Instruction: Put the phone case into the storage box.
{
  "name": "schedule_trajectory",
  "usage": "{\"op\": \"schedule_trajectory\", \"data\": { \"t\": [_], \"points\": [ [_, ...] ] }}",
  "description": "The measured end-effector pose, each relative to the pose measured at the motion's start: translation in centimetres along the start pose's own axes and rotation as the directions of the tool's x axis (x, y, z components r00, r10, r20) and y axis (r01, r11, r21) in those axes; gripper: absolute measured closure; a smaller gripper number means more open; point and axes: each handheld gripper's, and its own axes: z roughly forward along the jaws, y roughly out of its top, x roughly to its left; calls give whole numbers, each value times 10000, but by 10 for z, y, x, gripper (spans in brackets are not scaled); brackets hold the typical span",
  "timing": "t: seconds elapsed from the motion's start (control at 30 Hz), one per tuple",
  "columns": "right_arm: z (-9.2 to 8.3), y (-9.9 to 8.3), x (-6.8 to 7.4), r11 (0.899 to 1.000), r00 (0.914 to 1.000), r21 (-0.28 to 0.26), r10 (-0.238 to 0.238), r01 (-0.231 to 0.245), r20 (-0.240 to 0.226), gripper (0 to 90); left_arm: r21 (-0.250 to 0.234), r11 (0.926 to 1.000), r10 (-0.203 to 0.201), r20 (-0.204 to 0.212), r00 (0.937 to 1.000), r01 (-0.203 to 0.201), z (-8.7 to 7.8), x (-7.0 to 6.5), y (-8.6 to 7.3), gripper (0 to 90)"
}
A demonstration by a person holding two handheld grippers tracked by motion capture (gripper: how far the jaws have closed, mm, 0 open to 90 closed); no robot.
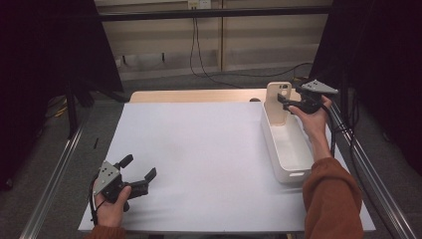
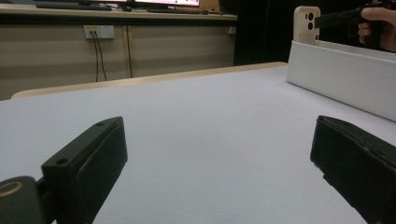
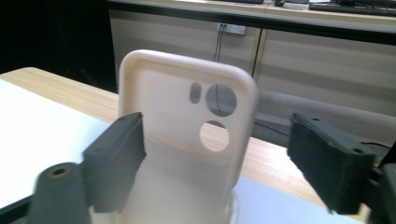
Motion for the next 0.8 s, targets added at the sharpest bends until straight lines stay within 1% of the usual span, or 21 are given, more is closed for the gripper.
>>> {"op": "schedule_trajectory", "data": {
  "t": [0.07,0.13,0.23,0.27,0.33,0.43,0.5,0.63,0.7,0.8],
  "points": [
    [-1,0,1,9999,10000,-57,87,-87,26,118,-40,10000,19,-13,10000,-19,0,-1,1,39],
    [-1,1,1,9996,9997,-97,250,-249,78,63,-32,10000,-1,-2,10000,1,0,-1,1,39],
    [-2,2,3,9995,9994,-83,321,-320,119,21,12,10000,70,6,10000,-70,1,0,1,39],
    [-2,2,3,9992,9992,-94,385,-384,119,17,-37,10000,-21,5,10000,21,1,0,1,39],
    [-4,1,3,9988,9990,-202,455,-454,48,16,-42,10000,17,-2,10000,-17,1,0,1,39],
    [-6,1,4,9979,9982,-225,599,-600,-51,5,-75,10000,-35,-41,10000,35,2,0,2,39],
    [-7,1,5,9980,9982,-238,583,-585,-101,2,-5,10000,55,-85,9999,-55,3,0,2,39],
    [-10,1,6,9977,9979,-268,619,-624,-176,0,-19,10000,-6,-118,9999,6,4,1,2,38],
    [-12,1,6,9976,9980,-273,625,-628,-133,0,-76,9999,-92,-147,9998,91,4,1,1,38],
    [-15,1,6,9980,9985,-294,552,-553,-60,0,-22,10000,-9,-117,9999,8,3,1,1,38]
  ]
}}
